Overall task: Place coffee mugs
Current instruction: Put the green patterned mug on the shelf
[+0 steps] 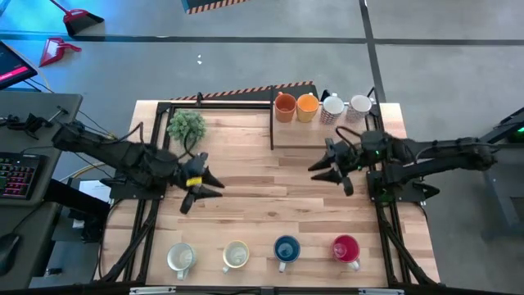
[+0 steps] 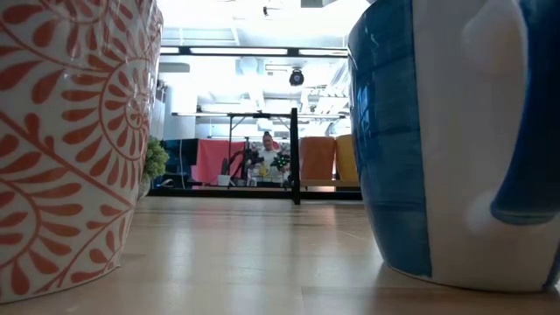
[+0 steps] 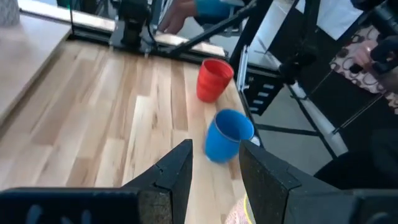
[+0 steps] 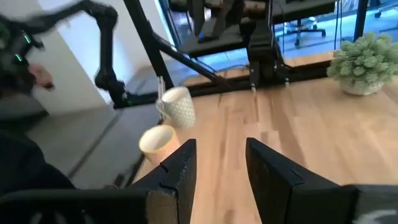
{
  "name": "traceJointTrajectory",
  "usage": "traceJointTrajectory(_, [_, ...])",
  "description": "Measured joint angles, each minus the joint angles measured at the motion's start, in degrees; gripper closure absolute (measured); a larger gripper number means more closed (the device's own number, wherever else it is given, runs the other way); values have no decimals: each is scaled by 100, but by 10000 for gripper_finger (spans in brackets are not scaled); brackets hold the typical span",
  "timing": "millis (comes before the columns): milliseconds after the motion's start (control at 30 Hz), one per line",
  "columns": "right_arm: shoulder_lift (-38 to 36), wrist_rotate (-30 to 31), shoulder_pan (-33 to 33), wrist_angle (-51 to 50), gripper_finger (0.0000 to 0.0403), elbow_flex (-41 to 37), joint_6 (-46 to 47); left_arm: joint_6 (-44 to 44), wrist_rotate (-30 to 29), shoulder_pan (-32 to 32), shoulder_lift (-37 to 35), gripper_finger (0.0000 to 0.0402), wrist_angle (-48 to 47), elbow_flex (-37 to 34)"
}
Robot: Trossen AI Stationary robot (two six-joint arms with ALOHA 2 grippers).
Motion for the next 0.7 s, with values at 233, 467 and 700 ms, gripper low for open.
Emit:
traceJointTrajectory(233, [-389,1336,1010,665,284,-884,478,-471,-1102,-848,-41,285,1067,-1031])
traceJointTrajectory(467, [-184,2295,1840,1125,284,-862,319,-404,-2227,-1849,164,310,3956,-2407])
traceJointTrajectory(700, [202,3277,2454,1451,284,-860,513,-127,-3232,-2681,804,321,4786,-2292])
